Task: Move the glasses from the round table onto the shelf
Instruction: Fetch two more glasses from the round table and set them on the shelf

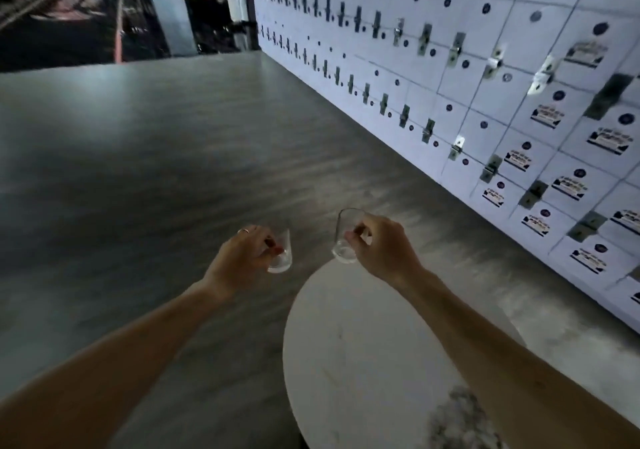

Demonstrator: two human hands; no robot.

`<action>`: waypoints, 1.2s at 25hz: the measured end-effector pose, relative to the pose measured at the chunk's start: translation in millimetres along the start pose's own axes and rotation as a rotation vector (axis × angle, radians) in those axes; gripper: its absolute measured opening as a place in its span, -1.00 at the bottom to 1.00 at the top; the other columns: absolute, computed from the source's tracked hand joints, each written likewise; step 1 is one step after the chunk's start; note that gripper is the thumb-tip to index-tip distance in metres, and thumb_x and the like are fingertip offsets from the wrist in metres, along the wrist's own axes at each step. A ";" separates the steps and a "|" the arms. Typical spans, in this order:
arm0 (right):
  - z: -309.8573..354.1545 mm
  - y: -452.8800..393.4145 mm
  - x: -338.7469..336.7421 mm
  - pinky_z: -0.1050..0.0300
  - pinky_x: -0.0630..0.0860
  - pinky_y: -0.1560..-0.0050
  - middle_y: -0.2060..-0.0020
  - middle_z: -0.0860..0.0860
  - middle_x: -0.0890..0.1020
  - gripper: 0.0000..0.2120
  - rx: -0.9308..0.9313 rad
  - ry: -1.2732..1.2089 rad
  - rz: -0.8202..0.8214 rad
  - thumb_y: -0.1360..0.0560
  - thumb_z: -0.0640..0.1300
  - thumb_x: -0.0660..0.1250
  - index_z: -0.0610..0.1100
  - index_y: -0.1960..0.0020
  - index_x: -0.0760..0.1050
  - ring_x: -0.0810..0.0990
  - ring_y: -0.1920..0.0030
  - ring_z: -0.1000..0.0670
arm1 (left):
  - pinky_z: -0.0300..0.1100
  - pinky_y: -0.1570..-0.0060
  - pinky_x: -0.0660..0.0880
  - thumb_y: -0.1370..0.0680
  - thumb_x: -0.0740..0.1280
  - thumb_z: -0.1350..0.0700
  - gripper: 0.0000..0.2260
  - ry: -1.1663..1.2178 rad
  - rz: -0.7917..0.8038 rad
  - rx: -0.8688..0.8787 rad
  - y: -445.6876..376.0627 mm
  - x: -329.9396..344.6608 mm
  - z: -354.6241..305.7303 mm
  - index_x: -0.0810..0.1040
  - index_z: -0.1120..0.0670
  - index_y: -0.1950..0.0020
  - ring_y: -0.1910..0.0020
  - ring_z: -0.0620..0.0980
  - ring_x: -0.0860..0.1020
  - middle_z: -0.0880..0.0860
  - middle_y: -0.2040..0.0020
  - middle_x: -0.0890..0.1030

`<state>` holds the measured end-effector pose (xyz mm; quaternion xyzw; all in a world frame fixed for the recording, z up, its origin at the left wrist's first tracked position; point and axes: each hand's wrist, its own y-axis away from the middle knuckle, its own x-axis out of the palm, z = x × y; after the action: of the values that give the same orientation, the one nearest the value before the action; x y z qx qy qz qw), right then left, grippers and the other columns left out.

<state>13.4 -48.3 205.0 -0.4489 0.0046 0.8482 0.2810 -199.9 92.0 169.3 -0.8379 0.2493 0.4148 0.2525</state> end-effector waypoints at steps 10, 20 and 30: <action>245.9 27.6 83.0 0.04 0.52 0.13 0.16 -0.15 0.71 -0.82 -0.321 -0.120 0.142 -0.48 0.01 0.43 -0.12 0.13 0.60 0.64 0.07 -0.18 | -0.11 0.13 0.39 -0.52 0.37 -0.08 -0.89 -0.145 -0.305 -0.237 151.9 -217.3 117.9 0.53 -0.08 0.05 0.03 0.12 0.58 0.02 0.02 0.62; 547.6 200.1 207.1 0.10 0.47 0.12 0.18 -0.10 0.69 -0.82 -0.716 -0.229 0.367 -0.46 0.04 0.44 -0.07 0.16 0.59 0.63 0.07 -0.13 | -0.16 0.13 0.37 -0.49 0.44 -0.03 -0.91 -0.271 -0.543 -0.565 467.0 -425.9 234.9 0.56 -0.07 0.14 0.03 0.03 0.57 -0.08 0.10 0.54; 813.2 404.0 309.4 0.18 0.35 0.22 0.37 0.08 0.55 -0.80 -1.175 -0.426 0.637 -0.45 0.05 0.47 -0.05 0.21 0.56 0.52 0.28 0.03 | -0.05 -0.04 0.49 -0.49 0.39 -0.04 -0.90 -0.430 -0.820 -0.975 760.6 -558.5 259.0 0.56 -0.05 0.07 -0.04 0.08 0.58 -0.04 0.05 0.58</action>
<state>-933.9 -30.7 355.1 -0.3271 -0.3786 0.8208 -0.2756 -1121.3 -197.8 326.5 -0.7816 -0.3609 0.5080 0.0263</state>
